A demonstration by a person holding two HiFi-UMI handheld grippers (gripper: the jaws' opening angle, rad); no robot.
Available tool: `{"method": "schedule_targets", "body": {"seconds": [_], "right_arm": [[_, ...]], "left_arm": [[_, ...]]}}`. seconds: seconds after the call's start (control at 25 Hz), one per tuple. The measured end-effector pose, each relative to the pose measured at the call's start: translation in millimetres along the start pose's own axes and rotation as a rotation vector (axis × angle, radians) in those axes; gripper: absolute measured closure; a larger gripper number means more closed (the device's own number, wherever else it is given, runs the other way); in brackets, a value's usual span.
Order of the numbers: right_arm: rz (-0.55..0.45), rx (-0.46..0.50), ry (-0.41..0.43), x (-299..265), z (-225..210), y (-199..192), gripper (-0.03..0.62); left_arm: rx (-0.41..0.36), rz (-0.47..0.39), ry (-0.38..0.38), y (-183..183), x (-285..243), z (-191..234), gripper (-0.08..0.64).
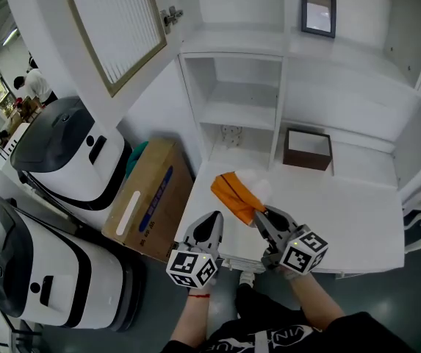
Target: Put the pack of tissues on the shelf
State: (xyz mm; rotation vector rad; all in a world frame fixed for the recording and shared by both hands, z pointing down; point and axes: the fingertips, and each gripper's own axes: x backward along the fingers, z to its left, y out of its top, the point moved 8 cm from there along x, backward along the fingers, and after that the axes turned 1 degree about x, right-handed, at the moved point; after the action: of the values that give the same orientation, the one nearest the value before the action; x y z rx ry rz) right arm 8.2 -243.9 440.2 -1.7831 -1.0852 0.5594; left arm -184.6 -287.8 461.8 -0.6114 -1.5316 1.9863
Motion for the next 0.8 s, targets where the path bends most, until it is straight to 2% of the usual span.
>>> {"method": "schedule_targets", "body": {"seconds": [0.36,0.6,0.8], "right_arm": [[-0.062,0.074,-0.044,-60.8,-35.9,33.3,0.568],[-0.091,0.160,-0.044,-91.0,-48.8,55.5,0.568],[-0.109,0.195,-0.062,-108.3,-62.4,69.0,0.568]], "left_arm": [[-0.040,-0.002,-0.080,32.9,-74.3,40.2,0.552],[-0.045,-0.018,-0.104,49.7,-109.6,58.7,0.552],[-0.044,-0.024,-0.119,60.1,-135.0,66.8,0.552]]}}
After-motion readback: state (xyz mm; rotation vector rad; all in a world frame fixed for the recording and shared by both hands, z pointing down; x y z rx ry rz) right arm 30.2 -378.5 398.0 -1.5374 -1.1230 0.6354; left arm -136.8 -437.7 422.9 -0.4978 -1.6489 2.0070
